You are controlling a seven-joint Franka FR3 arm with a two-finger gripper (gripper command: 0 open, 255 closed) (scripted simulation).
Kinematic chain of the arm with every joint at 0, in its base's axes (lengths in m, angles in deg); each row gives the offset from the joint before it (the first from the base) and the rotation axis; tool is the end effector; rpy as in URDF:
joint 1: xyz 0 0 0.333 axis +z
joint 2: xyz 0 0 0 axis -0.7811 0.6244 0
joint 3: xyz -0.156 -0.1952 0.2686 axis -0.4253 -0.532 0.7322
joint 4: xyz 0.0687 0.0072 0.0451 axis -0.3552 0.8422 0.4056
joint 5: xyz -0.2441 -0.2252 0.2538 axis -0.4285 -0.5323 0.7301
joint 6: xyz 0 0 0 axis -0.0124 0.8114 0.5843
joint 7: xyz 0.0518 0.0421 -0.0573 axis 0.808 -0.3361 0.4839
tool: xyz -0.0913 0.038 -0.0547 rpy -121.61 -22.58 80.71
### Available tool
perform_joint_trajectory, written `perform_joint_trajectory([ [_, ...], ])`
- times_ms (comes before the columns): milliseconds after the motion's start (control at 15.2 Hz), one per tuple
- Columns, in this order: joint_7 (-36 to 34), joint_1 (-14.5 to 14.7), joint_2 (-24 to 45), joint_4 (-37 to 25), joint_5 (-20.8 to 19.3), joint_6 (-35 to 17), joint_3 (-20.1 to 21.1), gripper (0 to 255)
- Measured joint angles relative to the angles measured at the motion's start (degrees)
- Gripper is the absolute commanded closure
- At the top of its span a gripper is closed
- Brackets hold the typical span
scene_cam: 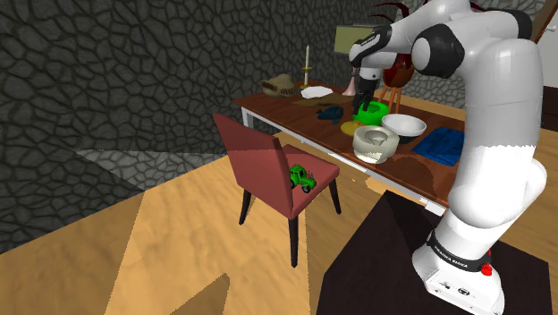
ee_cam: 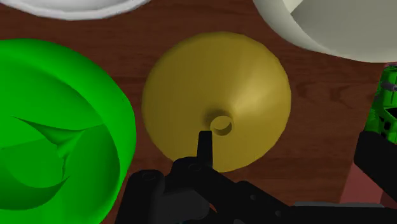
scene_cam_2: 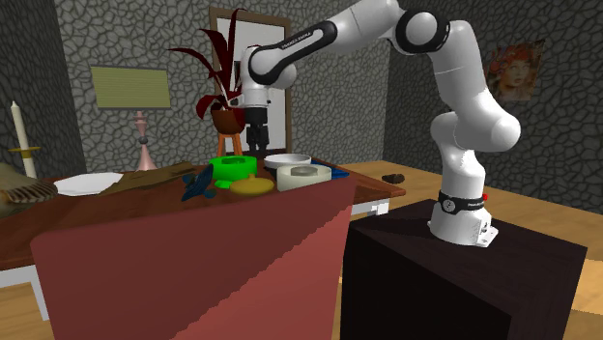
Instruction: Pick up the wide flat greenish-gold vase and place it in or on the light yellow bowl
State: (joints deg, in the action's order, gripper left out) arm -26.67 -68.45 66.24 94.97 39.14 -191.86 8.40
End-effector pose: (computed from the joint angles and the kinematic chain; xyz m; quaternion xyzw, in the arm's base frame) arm 0.5329 -0.4493 0.4241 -0.9987 0.0250 -0.0143 0.0422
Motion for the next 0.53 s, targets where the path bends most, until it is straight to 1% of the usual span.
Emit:
perform_joint_trajectory([
  [132,1.0,-2.16,4.83,-6.01,1.83,1.72,0.63,0],
  [198,1.62,-3.09,6.42,-7.73,2.45,2.04,0.82,0],
  [330,2.13,-3.65,7.57,-8.29,2.95,1.61,1.03,0],
  [528,2.51,-3.72,8.56,-7.42,3.51,-0.15,1.36,0],
])
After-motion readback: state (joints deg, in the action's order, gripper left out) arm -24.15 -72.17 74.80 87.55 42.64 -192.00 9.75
